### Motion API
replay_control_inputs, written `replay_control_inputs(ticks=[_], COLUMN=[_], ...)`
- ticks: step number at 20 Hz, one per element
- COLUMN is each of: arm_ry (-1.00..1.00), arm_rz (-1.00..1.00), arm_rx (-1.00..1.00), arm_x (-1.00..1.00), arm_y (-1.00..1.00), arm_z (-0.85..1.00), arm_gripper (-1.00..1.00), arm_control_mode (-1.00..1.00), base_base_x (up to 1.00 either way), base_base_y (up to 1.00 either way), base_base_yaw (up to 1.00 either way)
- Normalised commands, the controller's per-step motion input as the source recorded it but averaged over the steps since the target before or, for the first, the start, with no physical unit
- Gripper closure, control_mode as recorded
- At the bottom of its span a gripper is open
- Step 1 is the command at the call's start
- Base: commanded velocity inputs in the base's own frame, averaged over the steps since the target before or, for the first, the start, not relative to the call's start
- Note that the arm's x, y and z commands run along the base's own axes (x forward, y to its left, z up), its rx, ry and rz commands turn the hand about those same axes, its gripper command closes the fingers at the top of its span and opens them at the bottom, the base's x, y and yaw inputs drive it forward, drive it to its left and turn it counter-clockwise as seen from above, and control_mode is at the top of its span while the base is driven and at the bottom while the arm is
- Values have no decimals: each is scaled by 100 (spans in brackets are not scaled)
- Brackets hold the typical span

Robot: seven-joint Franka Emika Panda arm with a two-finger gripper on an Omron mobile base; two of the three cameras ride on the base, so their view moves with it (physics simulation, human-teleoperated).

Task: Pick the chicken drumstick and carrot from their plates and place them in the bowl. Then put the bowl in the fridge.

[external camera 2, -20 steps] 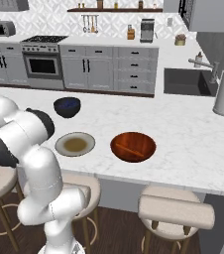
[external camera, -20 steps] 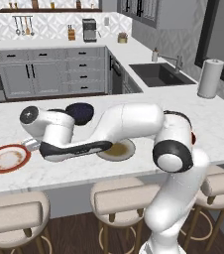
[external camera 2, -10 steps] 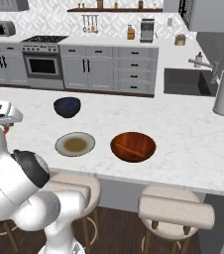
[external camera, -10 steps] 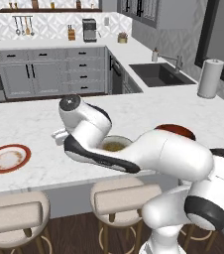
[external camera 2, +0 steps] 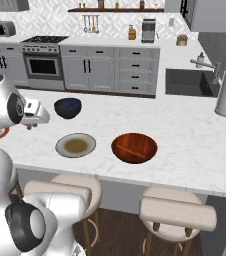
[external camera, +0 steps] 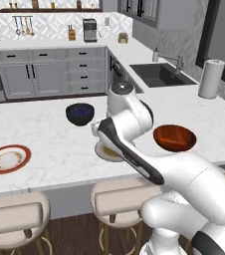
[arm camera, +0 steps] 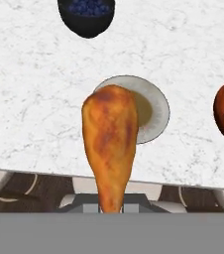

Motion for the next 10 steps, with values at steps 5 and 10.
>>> replay_control_inputs(ticks=[5,10], arm_ry=[12,13], arm_rz=[0,-1], arm_rx=[0,1], arm_x=[0,0], arm_y=[-100,-100], arm_z=[2,0], arm_gripper=[100,100], arm_control_mode=[-100,-100], base_base_x=[0,0], base_base_y=[0,0], base_base_yaw=[0,0])
